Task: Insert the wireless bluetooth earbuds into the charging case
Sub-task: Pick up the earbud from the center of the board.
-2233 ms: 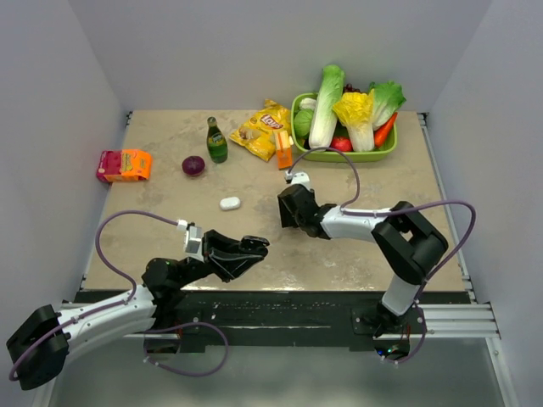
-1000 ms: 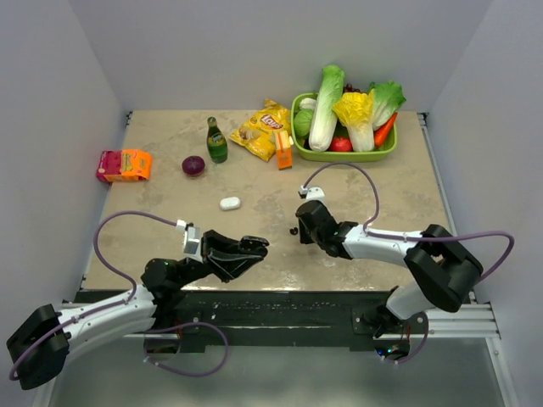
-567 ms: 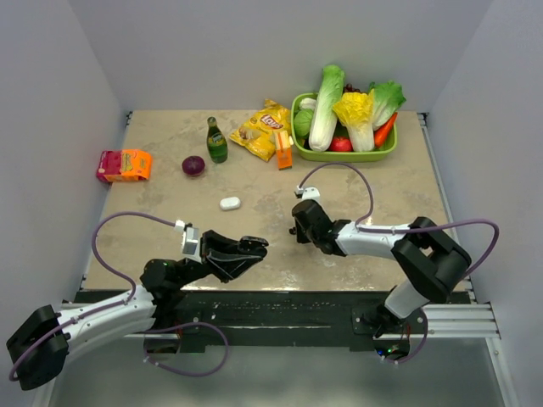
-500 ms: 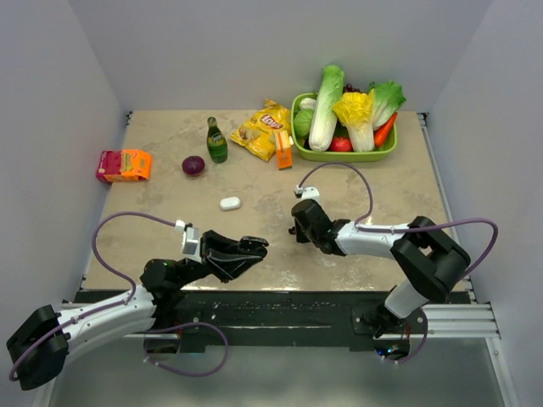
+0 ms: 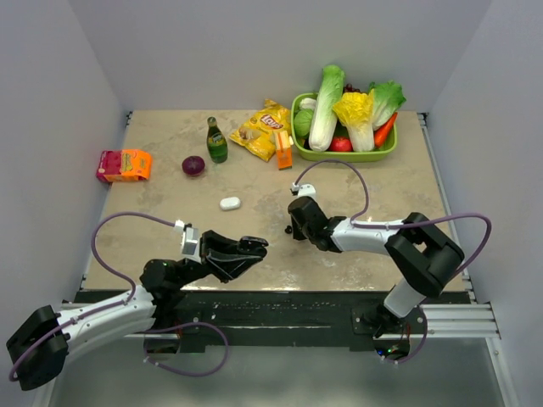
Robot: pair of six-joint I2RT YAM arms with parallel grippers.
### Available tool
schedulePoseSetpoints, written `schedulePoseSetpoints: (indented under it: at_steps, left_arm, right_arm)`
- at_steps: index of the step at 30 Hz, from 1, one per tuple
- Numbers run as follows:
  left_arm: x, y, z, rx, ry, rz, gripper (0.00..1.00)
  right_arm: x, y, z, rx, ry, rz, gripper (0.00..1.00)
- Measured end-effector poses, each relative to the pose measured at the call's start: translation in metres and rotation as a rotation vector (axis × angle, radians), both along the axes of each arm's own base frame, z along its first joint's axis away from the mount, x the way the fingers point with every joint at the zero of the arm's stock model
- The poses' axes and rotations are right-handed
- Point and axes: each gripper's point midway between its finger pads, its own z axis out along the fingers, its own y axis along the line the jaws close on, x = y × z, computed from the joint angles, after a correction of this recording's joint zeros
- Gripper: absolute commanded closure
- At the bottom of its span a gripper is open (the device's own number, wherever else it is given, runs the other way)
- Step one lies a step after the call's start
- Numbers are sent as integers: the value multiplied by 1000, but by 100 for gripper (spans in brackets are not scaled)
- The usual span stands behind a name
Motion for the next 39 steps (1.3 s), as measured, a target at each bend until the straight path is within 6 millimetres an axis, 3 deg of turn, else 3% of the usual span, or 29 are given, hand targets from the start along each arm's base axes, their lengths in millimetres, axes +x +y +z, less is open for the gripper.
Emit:
schedulePoseSetpoints:
  at_steps: [9,13,23,27,32,39]
  left_arm:
    - [0,1,1,-4,-3,0,100]
    - [-1,1,1,-4,-4,-1,100]
    - [-1,1,2,-6,-5,-1,100]
    - [-1,1,2,-6,-5,-1,100]
    - [-1,1,1,-3,-3,-1,100]
    - [1,-1,-3,9,6,-1,100]
  right_arm:
    - [-1,0,0,-13,5,15,73]
    - [5,9,0,-16,4,42,72]
    - [12,19,2,-33,-4,88,59]
    - [12,14,11,-30,-22,73,58]
    - [13,19,41,34,-76,86,55]
    - [5,27,33,46,-36,152,54]
